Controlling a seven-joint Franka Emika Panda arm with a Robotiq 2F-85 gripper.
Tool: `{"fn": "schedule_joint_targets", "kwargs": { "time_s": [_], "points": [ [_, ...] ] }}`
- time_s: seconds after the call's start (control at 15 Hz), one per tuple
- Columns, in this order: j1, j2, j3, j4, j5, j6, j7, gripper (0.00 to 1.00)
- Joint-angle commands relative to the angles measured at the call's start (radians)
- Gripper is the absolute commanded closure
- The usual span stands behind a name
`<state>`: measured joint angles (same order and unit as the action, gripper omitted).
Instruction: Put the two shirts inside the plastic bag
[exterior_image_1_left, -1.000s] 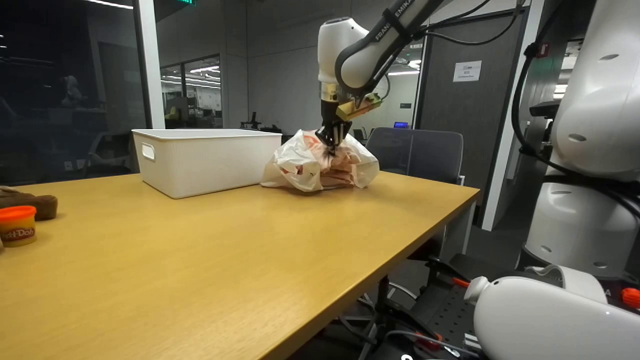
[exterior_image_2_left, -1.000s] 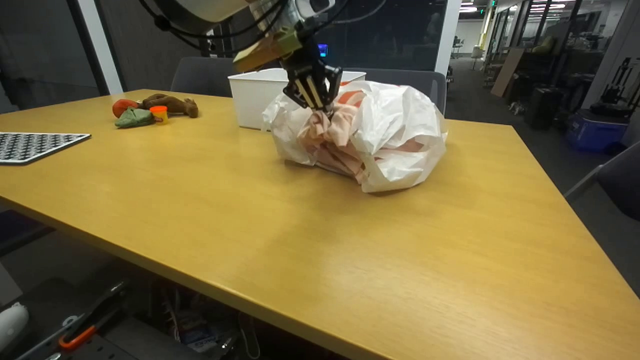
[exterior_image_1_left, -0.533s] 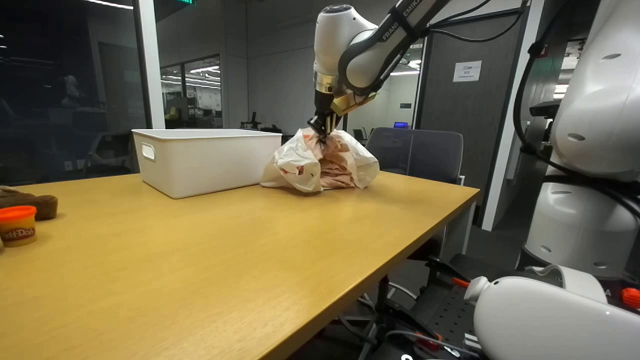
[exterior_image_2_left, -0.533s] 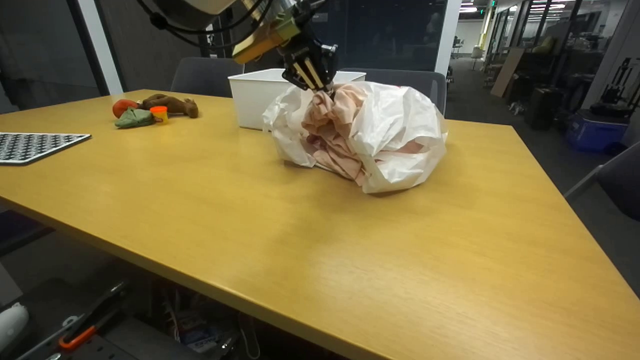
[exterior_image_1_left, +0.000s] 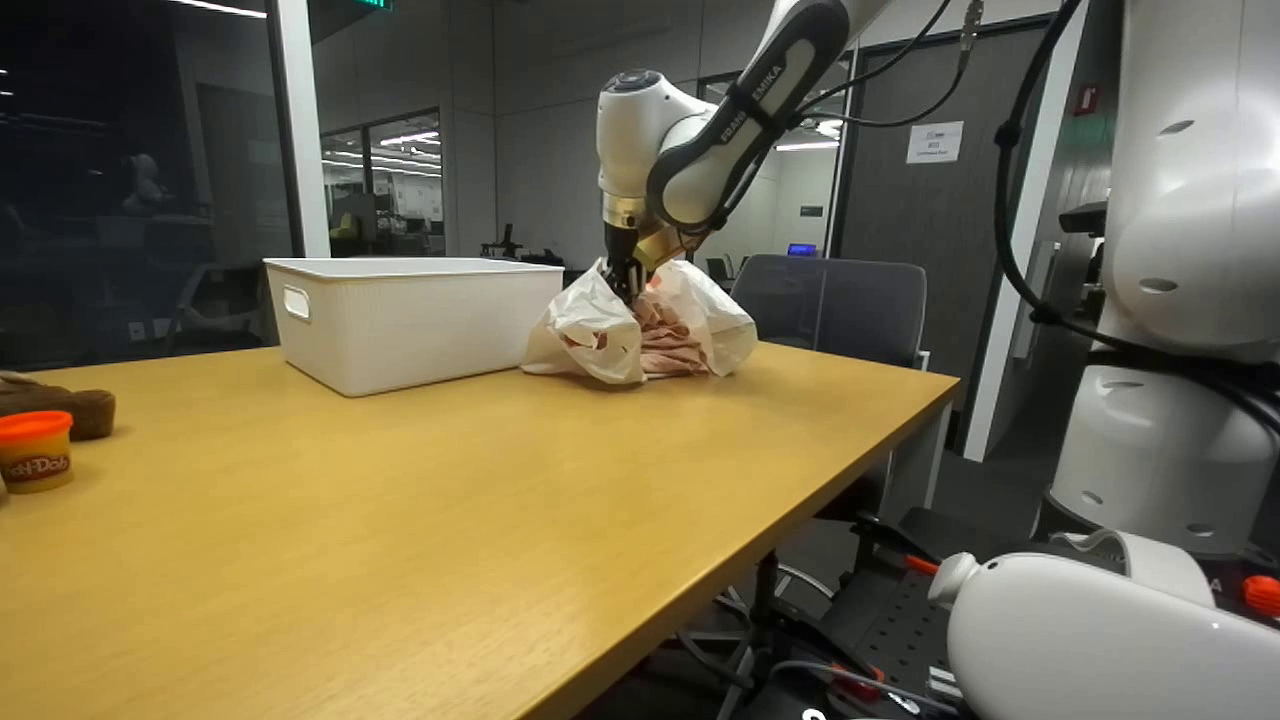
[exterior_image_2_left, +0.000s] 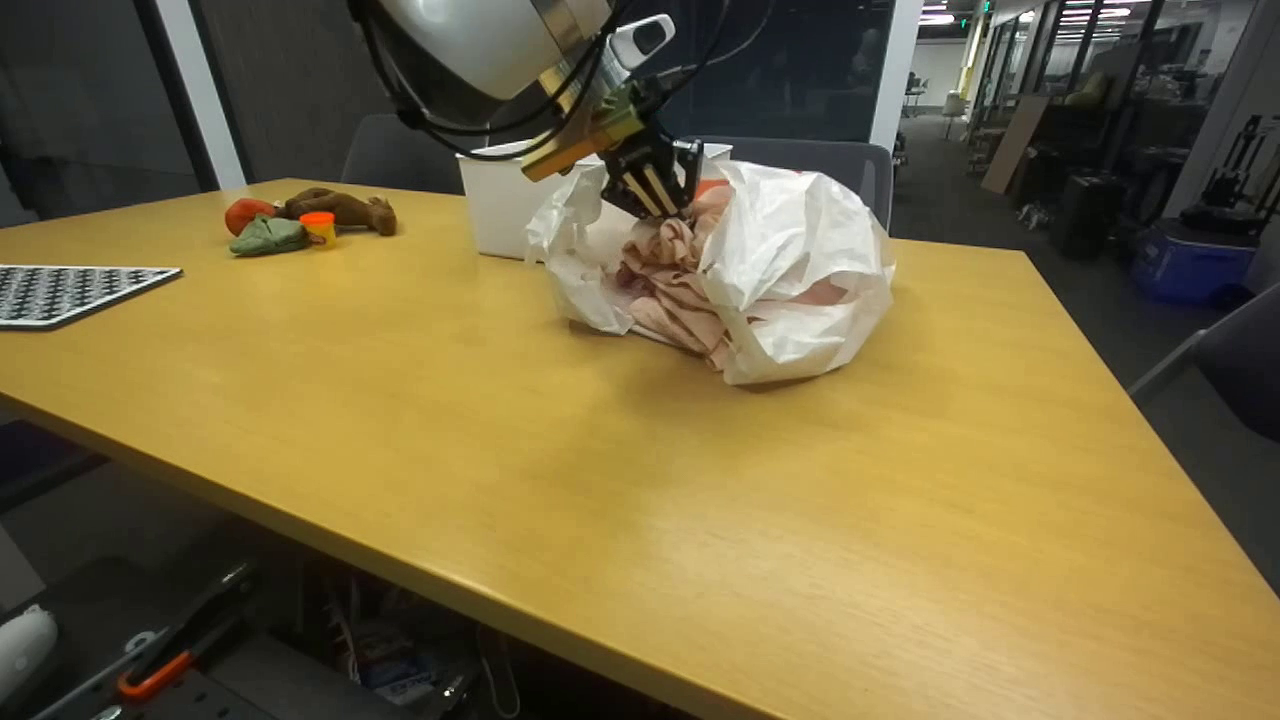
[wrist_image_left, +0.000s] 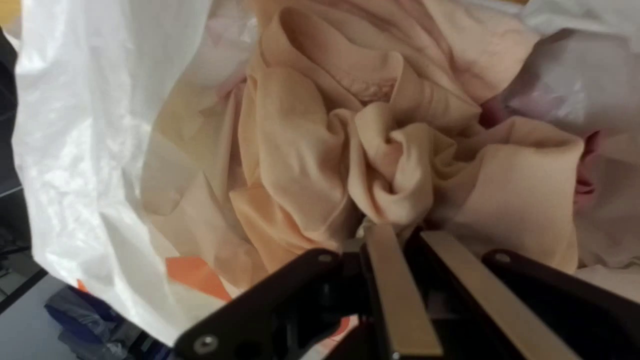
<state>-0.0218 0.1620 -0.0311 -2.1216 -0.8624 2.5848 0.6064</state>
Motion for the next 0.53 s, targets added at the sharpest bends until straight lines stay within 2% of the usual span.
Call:
{"fn": "schedule_joint_targets", "kwargs": {
  "time_s": [0.0,0.07,0.13,0.2,0.27,0.47],
  "points": [
    [0.023,0.105,-0.039,0.129,-0.047,-0.003,0.028,0.94],
    [0.023,0.121,-0.045,0.144,-0.035,0.0,0.023,0.94],
    [0.02,0.13,-0.046,0.151,-0.006,0.006,0.013,0.66],
    [0.016,0.137,-0.046,0.154,0.021,0.015,0.001,0.65],
    [0.019,0.139,-0.053,0.157,0.022,0.015,0.005,0.6],
    [0.021,0.121,-0.055,0.144,0.059,0.014,-0.009,0.35]
  ]
}}
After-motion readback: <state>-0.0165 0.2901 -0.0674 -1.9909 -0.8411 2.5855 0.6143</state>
